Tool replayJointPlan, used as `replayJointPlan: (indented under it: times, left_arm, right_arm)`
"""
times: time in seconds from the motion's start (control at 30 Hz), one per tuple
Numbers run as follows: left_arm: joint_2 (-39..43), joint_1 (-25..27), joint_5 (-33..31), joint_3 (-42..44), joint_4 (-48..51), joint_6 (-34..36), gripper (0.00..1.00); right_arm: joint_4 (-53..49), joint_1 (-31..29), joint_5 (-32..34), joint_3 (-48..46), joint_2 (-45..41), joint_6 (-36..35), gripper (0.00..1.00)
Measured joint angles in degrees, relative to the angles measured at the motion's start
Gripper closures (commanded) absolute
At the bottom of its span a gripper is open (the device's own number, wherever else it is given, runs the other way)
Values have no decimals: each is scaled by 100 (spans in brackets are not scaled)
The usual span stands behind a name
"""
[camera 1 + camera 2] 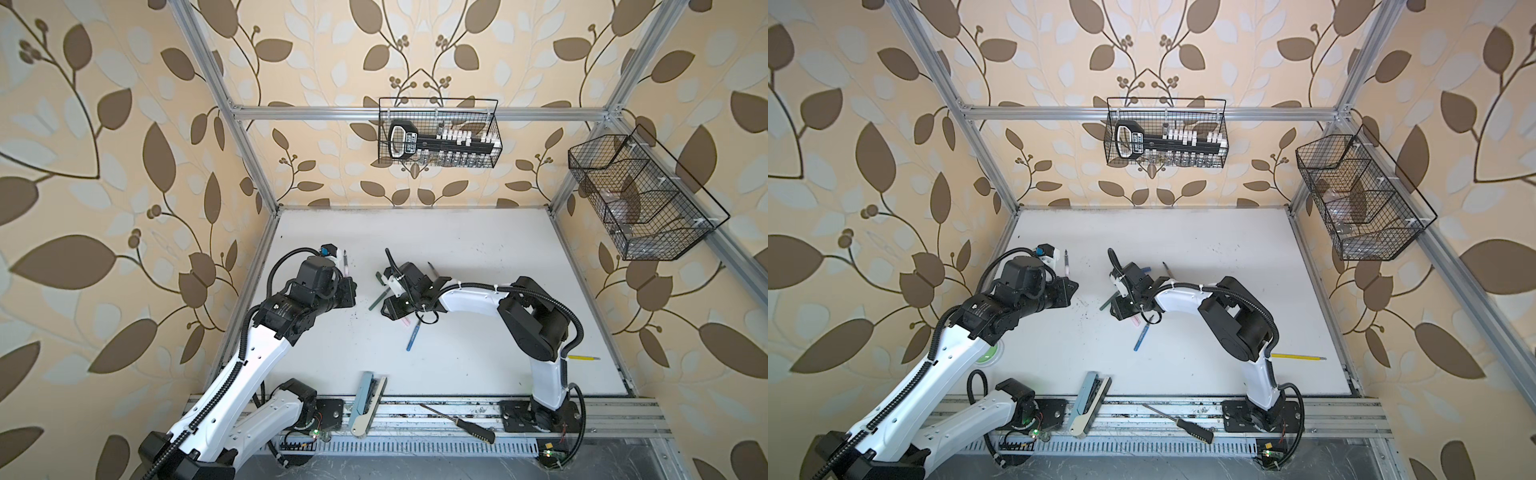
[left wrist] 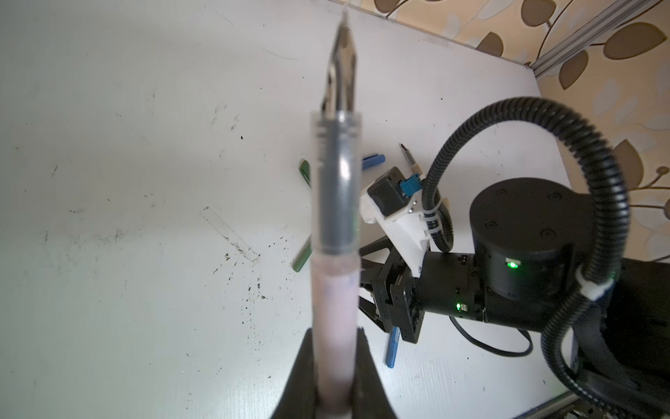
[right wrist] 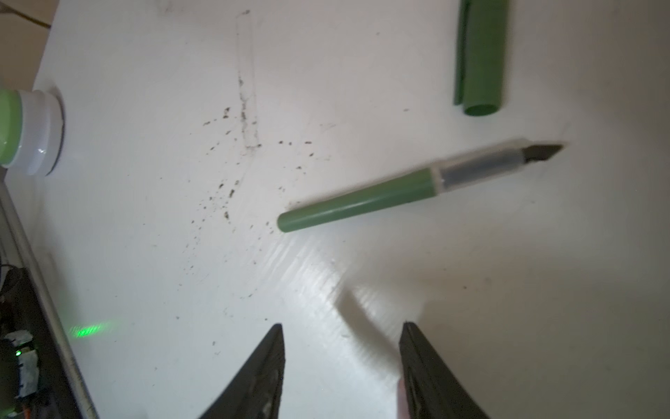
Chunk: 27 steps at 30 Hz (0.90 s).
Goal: Insert the pens into the pen caps
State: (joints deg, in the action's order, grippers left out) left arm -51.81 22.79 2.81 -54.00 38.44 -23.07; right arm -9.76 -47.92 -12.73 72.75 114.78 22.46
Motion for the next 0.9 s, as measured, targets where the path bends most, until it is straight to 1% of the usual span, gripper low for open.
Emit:
replayJointPlan:
  times: [0.13,0.2,0.37,0.5,0.6,0.9]
  left_arm:
    - [39,0,-2,0,17,33,87]
    - [44,0,-2,20,26,46,87]
    - [44,0,-2,166,37,61,87]
    - [44,0,0,181,26,66,87]
    - [44,0,0,179,26,68,87]
    - [98,0,-2,181,35,68,87]
  right_arm:
    - [-107,-109,-162,-90,-20,2,52]
    - [-94,-114,-210,-356,-166,15,52]
    - [-404,-109,-164,-887,-726,46,52]
    - [-568,-107,-63,-1051,-966,68,50]
    - [-581,-63,11,-1067,-990,142,47]
    - [-245,186,15,-1104,-916,372,46]
